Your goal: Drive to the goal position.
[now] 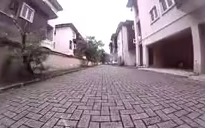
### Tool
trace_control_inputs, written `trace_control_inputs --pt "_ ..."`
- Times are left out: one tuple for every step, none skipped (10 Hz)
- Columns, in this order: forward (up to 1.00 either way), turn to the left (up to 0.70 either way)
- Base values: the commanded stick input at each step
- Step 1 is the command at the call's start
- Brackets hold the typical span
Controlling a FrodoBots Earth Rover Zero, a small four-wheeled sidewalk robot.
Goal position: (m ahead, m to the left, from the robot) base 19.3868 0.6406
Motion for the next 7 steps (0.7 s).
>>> trace_control_inputs --pt "0.70 0.00" --pt "0.70 -0.35" --pt "0.70 -0.13" --pt "0.70 0.00" --pt "0.70 0.00" --pt "0.70 0.00" --pt "0.70 0.00"
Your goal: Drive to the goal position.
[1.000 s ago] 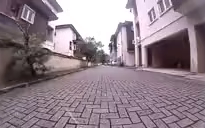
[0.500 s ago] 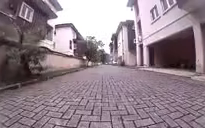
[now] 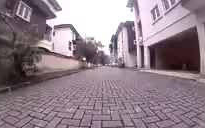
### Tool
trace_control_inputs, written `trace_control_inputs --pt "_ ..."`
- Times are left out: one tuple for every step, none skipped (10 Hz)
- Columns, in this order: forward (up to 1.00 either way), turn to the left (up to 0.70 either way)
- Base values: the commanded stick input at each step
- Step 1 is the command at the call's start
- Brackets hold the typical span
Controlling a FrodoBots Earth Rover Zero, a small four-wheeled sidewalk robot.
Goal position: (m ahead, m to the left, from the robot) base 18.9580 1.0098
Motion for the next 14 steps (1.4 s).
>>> trace_control_inputs --pt "0.70 0.00" --pt "0.70 -0.08" --pt "0.70 -0.27" --pt "0.70 -0.22" --pt "0.70 -0.02" --pt "0.70 0.00" --pt "0.70 0.00" --pt "0.70 0.00" --pt "0.70 0.00" --pt "0.70 0.00" --pt "0.70 0.00" --pt "0.70 0.00" --pt "0.70 0.00" --pt "0.70 0.00"
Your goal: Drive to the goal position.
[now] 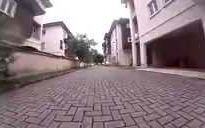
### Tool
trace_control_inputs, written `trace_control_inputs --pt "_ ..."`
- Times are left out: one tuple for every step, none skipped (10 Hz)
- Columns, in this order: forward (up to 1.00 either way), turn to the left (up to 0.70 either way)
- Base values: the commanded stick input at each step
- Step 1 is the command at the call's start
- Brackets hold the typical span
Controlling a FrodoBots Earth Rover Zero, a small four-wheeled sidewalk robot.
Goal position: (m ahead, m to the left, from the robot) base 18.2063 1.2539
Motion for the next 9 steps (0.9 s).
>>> trace_control_inputs --pt "0.70 0.00" --pt "0.70 0.00" --pt "0.70 0.00" --pt "0.70 0.00" --pt "0.70 0.00" --pt "0.70 0.00" --pt "0.70 0.00" --pt "0.70 0.00" --pt "0.70 0.00"
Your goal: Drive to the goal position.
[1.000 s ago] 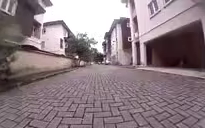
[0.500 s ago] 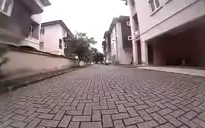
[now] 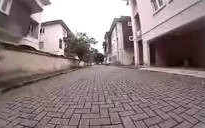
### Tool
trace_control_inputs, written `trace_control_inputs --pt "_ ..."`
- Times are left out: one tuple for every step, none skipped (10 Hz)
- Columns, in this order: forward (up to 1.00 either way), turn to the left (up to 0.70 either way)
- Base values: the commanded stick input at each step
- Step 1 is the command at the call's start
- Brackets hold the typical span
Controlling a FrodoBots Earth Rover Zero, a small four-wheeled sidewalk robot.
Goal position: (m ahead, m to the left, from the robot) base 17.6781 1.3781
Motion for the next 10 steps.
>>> trace_control_inputs --pt "0.70 0.00" --pt "0.70 0.00" --pt "0.70 0.00" --pt "0.70 0.00" --pt "0.70 0.00" --pt "0.70 0.00" --pt "0.70 0.00" --pt "0.70 0.00" --pt "0.70 0.00" --pt "0.70 0.00"
